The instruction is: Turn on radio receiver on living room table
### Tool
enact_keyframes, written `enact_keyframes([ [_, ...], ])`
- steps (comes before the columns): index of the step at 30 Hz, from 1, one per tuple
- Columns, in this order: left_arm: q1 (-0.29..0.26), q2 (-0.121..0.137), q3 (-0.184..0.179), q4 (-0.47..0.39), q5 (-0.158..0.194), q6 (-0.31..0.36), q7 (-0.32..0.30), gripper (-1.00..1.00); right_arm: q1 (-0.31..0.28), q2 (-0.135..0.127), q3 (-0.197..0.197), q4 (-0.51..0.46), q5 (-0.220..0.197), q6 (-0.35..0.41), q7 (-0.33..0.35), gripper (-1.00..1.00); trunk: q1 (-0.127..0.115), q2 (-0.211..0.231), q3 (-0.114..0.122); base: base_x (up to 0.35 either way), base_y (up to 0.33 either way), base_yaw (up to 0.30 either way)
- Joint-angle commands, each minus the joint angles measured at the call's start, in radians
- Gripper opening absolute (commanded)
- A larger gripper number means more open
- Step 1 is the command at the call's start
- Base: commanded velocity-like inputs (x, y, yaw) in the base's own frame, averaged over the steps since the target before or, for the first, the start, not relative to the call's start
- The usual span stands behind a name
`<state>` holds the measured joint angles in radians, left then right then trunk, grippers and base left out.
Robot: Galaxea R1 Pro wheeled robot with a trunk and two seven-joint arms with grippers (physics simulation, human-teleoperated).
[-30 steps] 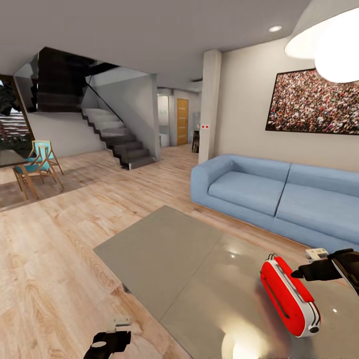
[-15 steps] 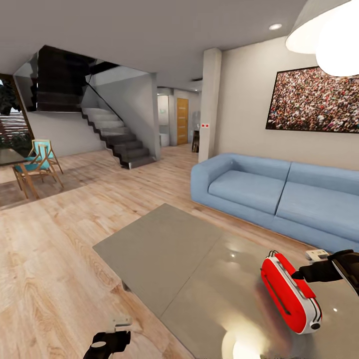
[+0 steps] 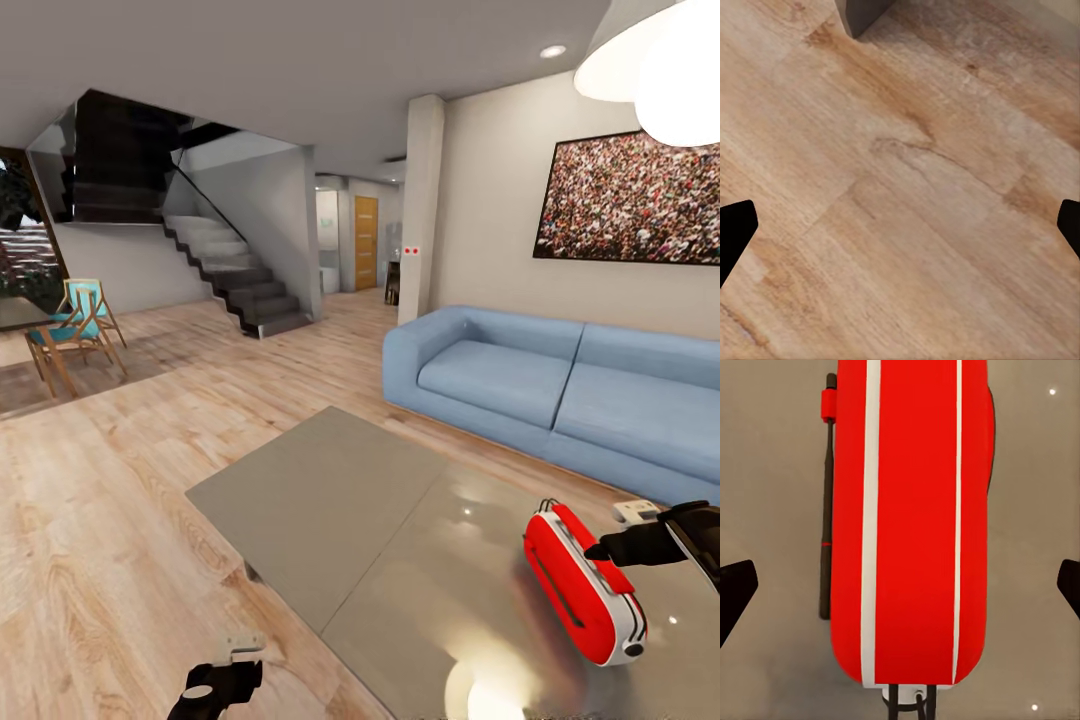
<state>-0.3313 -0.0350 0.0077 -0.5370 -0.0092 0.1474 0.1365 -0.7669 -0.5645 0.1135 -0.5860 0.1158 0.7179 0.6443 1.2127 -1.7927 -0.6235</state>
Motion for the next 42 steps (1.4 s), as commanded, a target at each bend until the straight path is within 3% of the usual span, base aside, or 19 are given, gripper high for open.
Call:
enact_keyframes([
  [1, 0.000, 0.000, 0.000, 0.000, 0.000, 0.000, 0.000, 1.00, 0.000, 0.000, 0.000, 0.000, 0.000, 0.000, 0.000, 1.00, 0.004, -0.007, -0.003, 0.000, 0.000, 0.000],
  [10, 0.000, 0.000, 0.000, 0.000, 0.000, 0.000, 0.000, 1.00, 0.000, 0.000, 0.000, 0.010, -0.001, 0.000, -0.001, 1.00, 0.038, -0.070, -0.031, 0.000, 0.000, 0.000],
  [23, 0.000, 0.000, 0.000, 0.000, 0.000, 0.000, 0.000, 1.00, 0.000, 0.000, 0.000, 0.017, -0.001, 0.000, -0.002, 1.00, 0.038, -0.070, -0.031, 0.000, 0.000, 0.000],
  [29, 0.000, 0.000, 0.000, 0.000, 0.000, 0.000, 0.000, 1.00, 0.000, 0.000, 0.000, 0.017, -0.001, 0.000, -0.002, 1.00, 0.061, -0.112, -0.050, 0.000, 0.000, 0.000],
  [42, 0.000, 0.000, -0.001, 0.000, 0.000, 0.000, 0.000, 1.00, 0.000, 0.000, 0.000, 0.018, -0.001, -0.006, -0.002, 1.00, 0.061, -0.112, -0.050, 0.000, 0.000, 0.000],
])
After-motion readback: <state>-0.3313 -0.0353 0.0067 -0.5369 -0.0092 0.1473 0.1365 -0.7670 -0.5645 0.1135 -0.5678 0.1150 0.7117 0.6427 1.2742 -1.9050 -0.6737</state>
